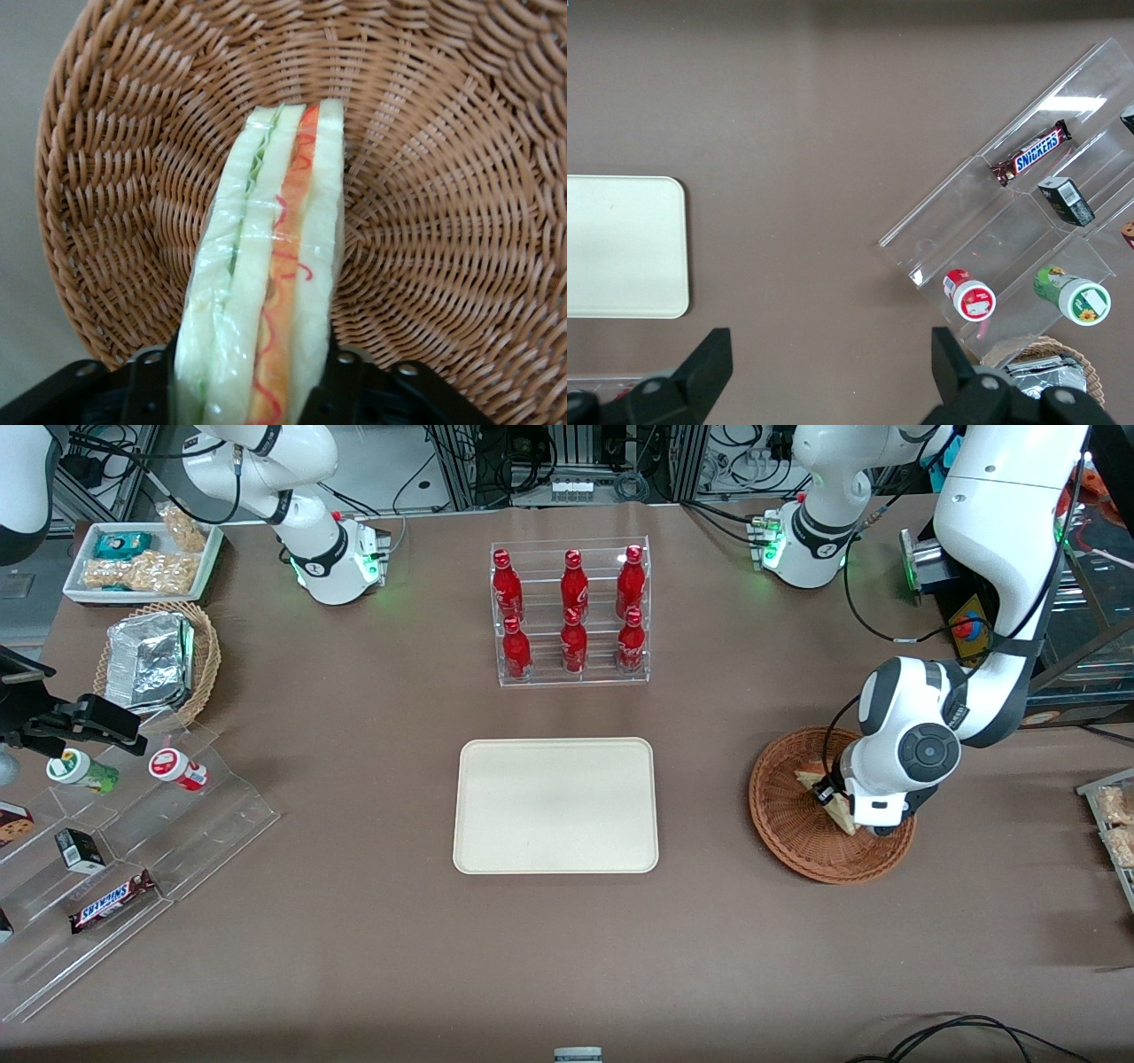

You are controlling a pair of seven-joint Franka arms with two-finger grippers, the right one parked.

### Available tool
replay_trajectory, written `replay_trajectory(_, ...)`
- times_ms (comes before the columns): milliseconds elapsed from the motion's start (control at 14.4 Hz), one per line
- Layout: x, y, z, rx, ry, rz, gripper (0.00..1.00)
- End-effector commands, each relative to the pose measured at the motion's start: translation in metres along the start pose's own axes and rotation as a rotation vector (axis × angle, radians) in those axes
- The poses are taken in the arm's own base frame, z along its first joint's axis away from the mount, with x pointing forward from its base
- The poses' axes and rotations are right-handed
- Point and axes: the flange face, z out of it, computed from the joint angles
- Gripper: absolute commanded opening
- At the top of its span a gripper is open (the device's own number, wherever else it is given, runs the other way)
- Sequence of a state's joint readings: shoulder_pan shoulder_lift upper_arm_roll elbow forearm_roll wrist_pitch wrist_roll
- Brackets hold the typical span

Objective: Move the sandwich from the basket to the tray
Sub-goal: 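Lift the sandwich and carry it over the white tray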

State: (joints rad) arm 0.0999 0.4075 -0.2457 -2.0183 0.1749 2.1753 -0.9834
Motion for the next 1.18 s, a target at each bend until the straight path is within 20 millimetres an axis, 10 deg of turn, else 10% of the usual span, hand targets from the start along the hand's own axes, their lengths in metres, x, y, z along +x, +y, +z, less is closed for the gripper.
replay_trajectory(0,0.008,0.005,-0.023,-0.020,0.051,-0.016,0.03)
replay_trajectory(486,-0.012,0.048,-0.114,-0.078,0.102,0.152,0.04)
replay_trajectory(833,-0.124,0.157,-0.123,-0.201,0.025,0.463,0.07)
replay_trajectory(1111,-0.221,0.222,-0.089,-0.152,0.077,0.614,0.10)
